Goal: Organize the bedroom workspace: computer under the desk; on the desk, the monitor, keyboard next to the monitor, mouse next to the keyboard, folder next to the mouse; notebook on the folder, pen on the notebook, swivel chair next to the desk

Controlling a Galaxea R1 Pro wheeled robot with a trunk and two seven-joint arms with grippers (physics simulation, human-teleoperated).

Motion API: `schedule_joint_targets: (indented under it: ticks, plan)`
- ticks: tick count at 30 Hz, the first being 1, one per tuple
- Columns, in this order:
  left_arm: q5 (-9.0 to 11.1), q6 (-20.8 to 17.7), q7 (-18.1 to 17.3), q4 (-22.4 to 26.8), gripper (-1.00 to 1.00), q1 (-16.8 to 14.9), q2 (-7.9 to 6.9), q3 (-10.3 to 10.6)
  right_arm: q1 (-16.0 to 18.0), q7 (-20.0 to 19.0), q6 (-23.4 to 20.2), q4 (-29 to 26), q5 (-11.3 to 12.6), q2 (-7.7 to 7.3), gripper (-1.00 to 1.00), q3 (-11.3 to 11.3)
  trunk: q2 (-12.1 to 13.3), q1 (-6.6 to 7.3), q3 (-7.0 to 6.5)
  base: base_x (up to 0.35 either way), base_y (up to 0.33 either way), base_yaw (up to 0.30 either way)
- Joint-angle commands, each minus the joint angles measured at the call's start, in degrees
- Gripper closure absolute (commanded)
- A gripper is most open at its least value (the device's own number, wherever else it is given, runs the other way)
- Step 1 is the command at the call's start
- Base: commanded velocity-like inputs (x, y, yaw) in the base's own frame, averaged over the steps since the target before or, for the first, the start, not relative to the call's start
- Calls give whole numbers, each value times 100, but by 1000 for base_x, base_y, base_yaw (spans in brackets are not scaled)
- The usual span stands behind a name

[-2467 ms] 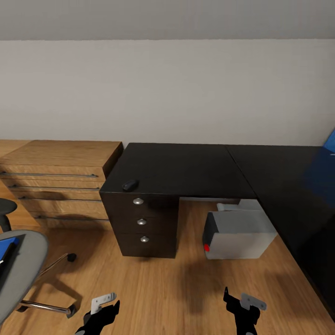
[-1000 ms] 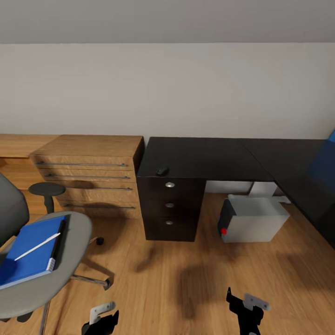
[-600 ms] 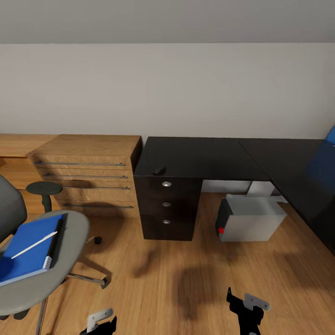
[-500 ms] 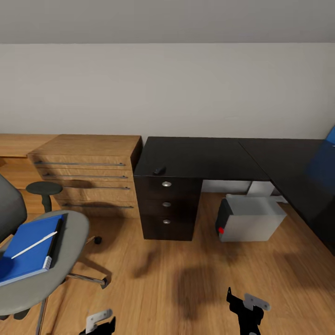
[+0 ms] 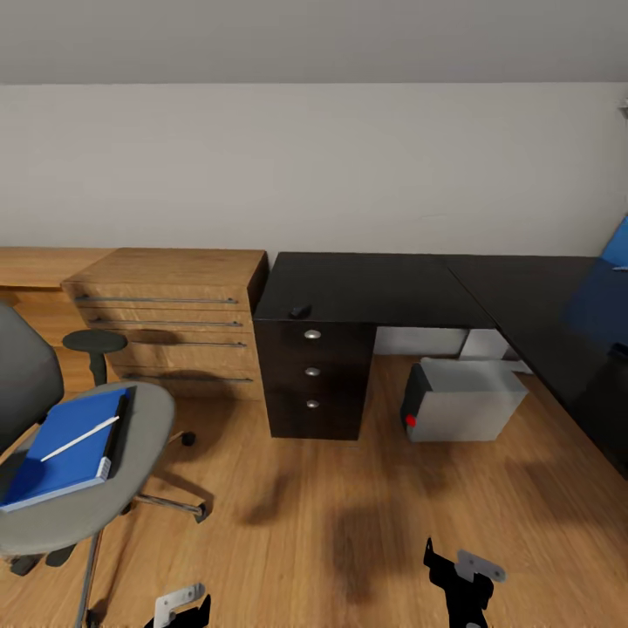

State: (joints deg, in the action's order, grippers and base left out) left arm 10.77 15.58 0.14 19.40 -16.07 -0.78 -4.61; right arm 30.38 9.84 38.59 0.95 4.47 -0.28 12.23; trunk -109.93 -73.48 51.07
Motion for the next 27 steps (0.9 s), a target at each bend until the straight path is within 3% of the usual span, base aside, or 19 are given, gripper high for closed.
schedule_joint_targets:
  ticks: [1,27]
  plan:
    - [32,20,4,-4,-100,-4,-2,4,5,-9,25,10,45,4,-100,-19,-2,3,4,-173,0,0]
    - [37,41,12,-15,-100,-4,-1,13,4,-9,25,2,45,-11,-100,-19,-2,3,4,-23,0,0]
